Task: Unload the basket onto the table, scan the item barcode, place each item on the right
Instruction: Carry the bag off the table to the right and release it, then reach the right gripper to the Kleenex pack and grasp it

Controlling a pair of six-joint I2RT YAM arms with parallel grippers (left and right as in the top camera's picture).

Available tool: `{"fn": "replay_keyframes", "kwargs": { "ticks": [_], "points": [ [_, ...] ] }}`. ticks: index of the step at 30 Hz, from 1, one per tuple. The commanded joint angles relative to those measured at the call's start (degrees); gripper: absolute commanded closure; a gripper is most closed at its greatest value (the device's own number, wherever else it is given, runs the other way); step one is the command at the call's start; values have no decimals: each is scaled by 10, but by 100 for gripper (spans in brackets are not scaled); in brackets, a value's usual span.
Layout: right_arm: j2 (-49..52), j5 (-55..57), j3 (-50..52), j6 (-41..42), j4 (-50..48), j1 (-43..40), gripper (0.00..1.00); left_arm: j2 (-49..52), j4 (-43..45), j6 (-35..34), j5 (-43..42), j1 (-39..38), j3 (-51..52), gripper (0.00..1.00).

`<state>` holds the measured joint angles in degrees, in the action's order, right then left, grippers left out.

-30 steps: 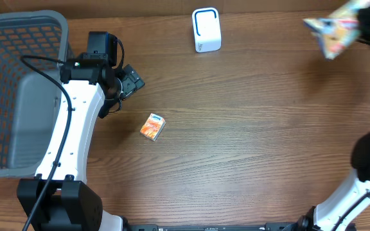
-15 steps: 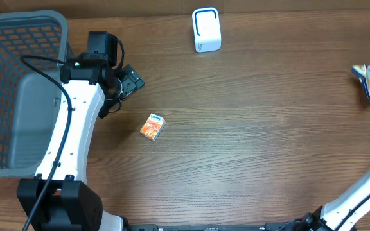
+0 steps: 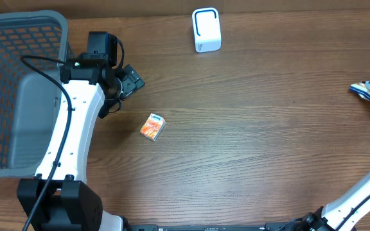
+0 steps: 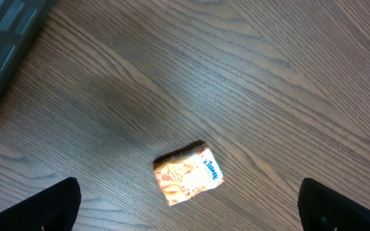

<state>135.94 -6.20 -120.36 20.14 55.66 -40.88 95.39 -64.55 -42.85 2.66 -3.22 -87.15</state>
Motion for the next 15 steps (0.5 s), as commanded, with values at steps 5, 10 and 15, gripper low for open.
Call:
{"fn": "replay_keyframes", "kwargs": {
  "ticks": [5,10,15],
  "points": [
    [-5,-14,-188,-7,111,-2,44,-5,1,11,9,2,-10,0],
    [-6,-73,-330,-3,202,-1,23,-5,1,11,9,2,-10,0],
    [-6,-342,-366,-56,249,24,23,-5,1,11,9,2,-10,0]
  ]
}}
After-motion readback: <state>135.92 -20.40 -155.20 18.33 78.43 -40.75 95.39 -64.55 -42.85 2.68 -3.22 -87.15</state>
